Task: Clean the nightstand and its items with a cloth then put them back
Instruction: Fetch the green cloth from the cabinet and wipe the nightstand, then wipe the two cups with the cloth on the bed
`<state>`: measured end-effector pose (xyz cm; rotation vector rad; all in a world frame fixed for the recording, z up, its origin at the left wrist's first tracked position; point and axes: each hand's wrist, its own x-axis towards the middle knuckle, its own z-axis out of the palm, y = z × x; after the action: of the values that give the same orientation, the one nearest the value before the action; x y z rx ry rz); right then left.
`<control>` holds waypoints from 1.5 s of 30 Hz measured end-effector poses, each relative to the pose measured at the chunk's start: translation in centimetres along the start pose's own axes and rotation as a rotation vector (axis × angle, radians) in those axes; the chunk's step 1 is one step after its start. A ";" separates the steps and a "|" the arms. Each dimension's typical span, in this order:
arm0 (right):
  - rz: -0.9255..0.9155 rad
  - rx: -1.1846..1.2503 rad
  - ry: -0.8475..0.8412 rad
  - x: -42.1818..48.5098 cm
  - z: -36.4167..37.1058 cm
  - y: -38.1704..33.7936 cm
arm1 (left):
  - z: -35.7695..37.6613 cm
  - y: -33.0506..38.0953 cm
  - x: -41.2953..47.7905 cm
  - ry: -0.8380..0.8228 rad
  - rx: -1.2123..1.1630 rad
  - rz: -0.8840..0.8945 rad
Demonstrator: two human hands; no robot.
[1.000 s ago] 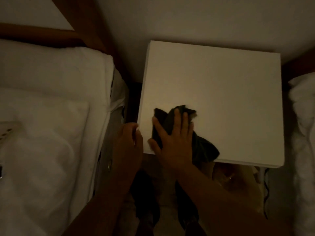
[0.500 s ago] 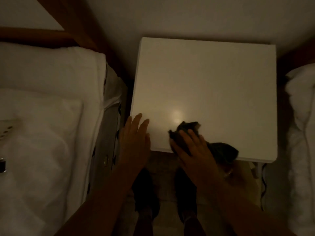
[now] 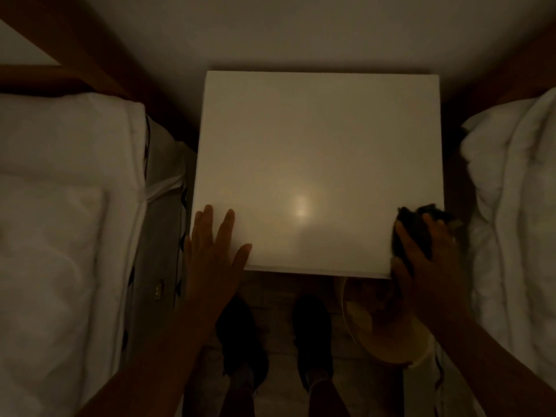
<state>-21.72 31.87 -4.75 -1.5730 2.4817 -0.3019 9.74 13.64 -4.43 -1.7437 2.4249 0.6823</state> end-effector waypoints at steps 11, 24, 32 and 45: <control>-0.103 0.079 0.007 6.2 5.1 -13.8 | -1.8 -2.4 0.7 0.000 -0.077 0.116; -0.602 0.304 -0.261 1.2 10.0 -30.9 | -4.2 -10.1 -3.4 0.078 -0.640 -0.329; -0.618 0.506 -0.500 1.1 6.9 -39.1 | -7.3 -15.2 -11.7 0.282 -0.772 -0.599; -0.685 0.555 -1.022 -8.6 3.5 -55.9 | -11.9 -25.3 -29.1 0.628 -0.784 -1.006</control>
<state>31.35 16.09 7.35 -1.6488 0.9717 -0.1722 45.40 28.22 7.62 -3.4391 1.0536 1.0677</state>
